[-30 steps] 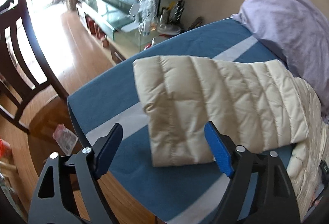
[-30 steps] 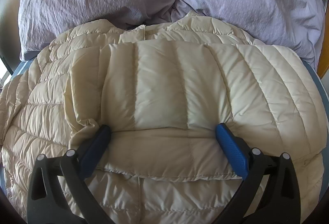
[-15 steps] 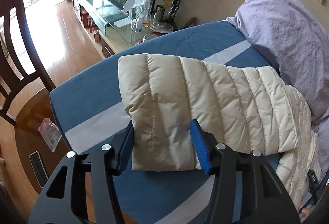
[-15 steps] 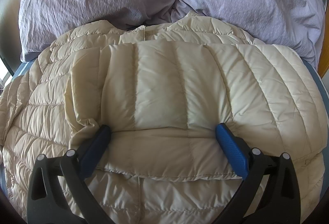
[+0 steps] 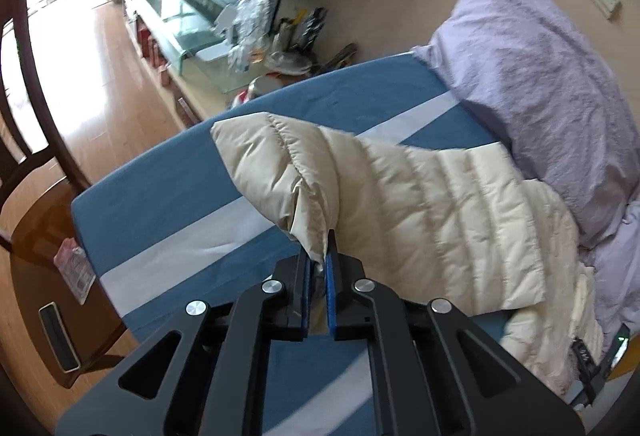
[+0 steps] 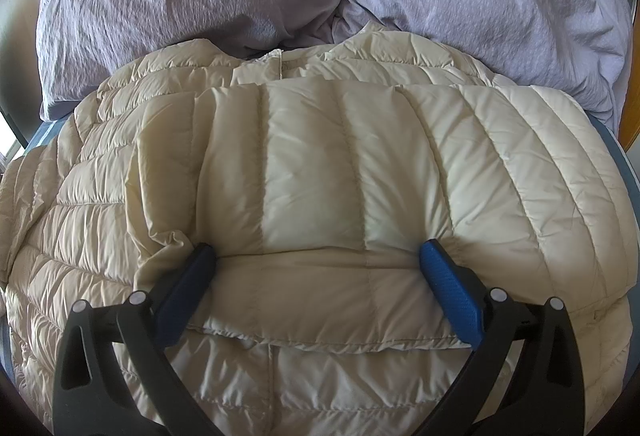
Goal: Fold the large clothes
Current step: 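Fold the held sleeve across the jacket body and open the left gripper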
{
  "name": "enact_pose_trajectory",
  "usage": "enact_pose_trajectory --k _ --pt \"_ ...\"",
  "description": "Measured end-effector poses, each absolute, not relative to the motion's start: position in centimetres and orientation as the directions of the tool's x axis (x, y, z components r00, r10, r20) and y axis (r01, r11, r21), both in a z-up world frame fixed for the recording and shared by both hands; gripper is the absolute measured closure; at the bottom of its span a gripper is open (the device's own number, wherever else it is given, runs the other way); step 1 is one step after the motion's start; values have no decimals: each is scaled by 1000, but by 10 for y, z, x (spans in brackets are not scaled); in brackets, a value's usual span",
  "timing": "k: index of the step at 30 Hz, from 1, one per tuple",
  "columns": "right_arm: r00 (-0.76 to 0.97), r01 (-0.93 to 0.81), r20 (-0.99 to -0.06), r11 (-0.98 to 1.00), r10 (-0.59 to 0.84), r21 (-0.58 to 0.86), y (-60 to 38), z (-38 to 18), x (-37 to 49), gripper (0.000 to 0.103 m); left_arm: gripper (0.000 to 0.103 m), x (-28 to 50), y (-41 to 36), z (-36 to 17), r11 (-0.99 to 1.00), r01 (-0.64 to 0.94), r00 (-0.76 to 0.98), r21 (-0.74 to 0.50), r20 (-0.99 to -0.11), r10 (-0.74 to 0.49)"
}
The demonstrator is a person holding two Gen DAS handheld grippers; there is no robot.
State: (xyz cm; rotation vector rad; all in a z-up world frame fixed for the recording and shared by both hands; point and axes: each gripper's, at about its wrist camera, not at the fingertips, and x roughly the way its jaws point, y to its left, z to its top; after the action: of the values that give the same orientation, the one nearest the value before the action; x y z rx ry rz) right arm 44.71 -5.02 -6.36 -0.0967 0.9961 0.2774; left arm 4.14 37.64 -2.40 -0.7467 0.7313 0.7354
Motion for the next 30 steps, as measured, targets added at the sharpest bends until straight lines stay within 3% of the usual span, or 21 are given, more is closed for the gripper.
enact_pose_trajectory --k 9,16,30 --pt "512 -274 -839 961 184 44 -50 -64 447 2 98 88 339 41 643 -623 711 -445 -664 230" --pt "511 -273 -840 961 182 43 -51 -64 446 2 98 147 279 80 757 -425 812 -496 -578 77" --pt "488 -267 -853 962 183 54 -64 -47 440 2 98 243 154 64 865 -178 774 -469 -609 -171"
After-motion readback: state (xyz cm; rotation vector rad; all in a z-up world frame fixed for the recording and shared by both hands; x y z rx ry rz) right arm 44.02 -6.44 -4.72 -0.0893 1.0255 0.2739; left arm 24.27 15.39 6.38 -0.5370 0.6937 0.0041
